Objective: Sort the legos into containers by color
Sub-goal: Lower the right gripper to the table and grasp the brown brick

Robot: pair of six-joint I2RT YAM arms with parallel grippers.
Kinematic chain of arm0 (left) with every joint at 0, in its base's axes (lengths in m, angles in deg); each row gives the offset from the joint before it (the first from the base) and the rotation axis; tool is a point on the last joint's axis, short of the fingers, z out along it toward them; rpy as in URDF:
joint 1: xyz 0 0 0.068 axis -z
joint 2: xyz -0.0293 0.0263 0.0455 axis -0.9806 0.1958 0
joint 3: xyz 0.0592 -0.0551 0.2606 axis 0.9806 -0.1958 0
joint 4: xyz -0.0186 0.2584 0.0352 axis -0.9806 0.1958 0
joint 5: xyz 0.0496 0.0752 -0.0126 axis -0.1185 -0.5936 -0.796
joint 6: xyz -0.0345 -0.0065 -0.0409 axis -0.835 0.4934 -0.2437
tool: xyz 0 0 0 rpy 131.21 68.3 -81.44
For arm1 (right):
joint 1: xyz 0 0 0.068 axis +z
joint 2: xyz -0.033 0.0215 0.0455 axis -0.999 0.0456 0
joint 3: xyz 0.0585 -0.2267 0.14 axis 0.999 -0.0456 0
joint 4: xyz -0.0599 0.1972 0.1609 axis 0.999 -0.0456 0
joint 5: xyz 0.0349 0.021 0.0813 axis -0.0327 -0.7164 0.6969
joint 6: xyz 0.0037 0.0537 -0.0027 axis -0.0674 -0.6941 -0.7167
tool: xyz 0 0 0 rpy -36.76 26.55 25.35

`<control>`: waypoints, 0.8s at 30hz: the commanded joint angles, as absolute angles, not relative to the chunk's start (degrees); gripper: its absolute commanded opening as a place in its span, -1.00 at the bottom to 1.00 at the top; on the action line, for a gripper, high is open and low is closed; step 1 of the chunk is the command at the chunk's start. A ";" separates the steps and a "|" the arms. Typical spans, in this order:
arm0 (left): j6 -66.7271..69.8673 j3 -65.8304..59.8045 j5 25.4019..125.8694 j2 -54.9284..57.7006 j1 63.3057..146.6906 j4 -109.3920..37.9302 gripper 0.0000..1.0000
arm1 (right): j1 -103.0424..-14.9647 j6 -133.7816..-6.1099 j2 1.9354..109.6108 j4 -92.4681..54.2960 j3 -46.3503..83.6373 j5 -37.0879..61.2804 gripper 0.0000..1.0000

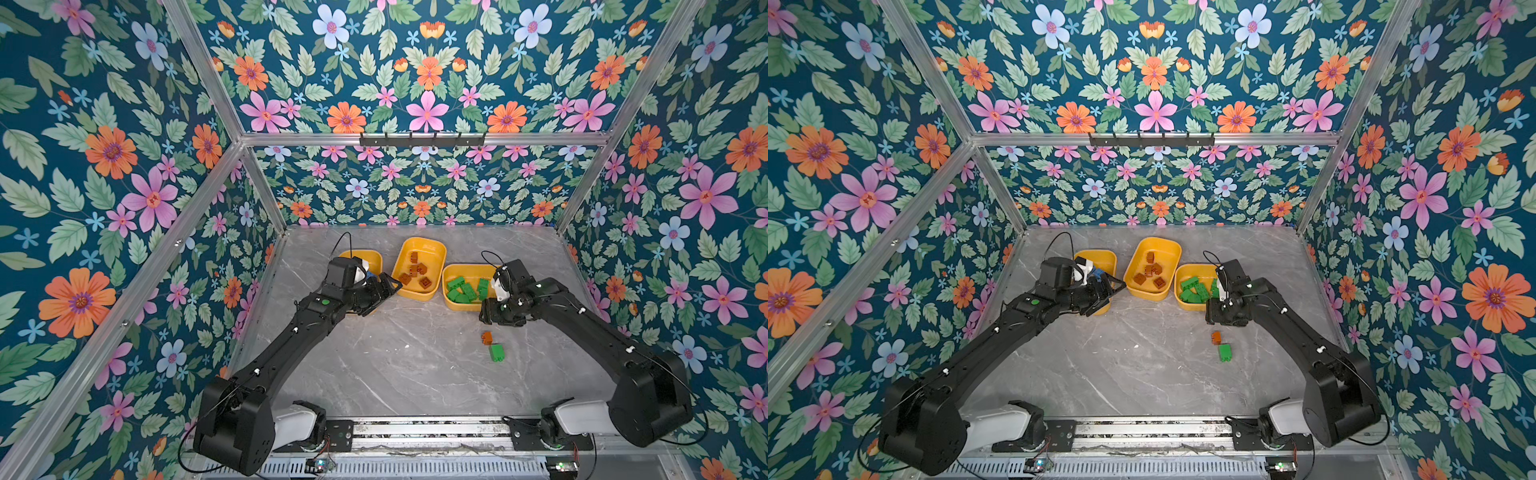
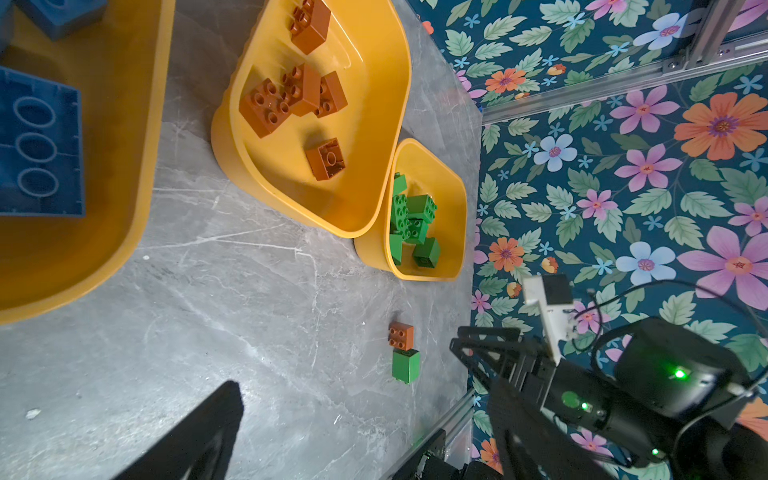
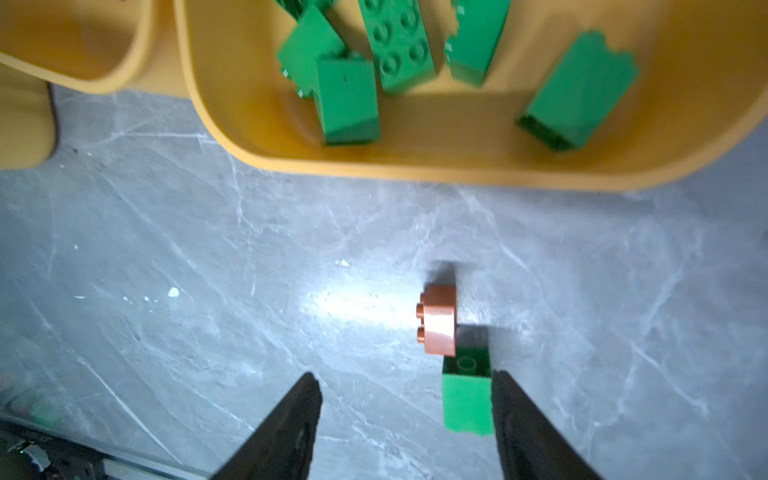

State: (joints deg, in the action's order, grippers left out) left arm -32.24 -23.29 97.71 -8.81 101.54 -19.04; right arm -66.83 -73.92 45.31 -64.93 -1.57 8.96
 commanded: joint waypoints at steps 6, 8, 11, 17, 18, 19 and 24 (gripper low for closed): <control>-31.34 -23.44 98.13 -8.33 102.35 -20.41 0.89 | -65.77 -76.03 46.46 -58.81 -9.15 6.86 0.27; -31.26 -23.47 98.10 -8.51 102.44 -20.17 0.89 | -65.68 -74.91 48.28 -57.83 -9.10 7.05 0.25; -31.18 -23.82 97.76 -9.07 102.44 -19.92 0.89 | -65.59 -73.65 50.45 -56.40 -8.93 6.54 0.19; -31.38 -24.99 97.30 -10.33 102.44 -19.60 0.89 | -65.59 -72.02 55.05 -56.21 -7.46 6.24 -0.05; -31.47 -25.15 97.17 -10.44 102.52 -19.56 0.89 | -65.59 -71.96 55.55 -56.24 -7.32 6.49 -0.11; -31.54 -25.33 97.05 -10.70 102.53 -19.57 0.89 | -65.46 -71.95 56.04 -56.24 -7.17 6.53 -0.16; -31.62 -25.92 96.68 -11.36 102.53 -19.54 0.89 | -65.41 -71.78 58.22 -56.70 -6.23 7.20 -0.39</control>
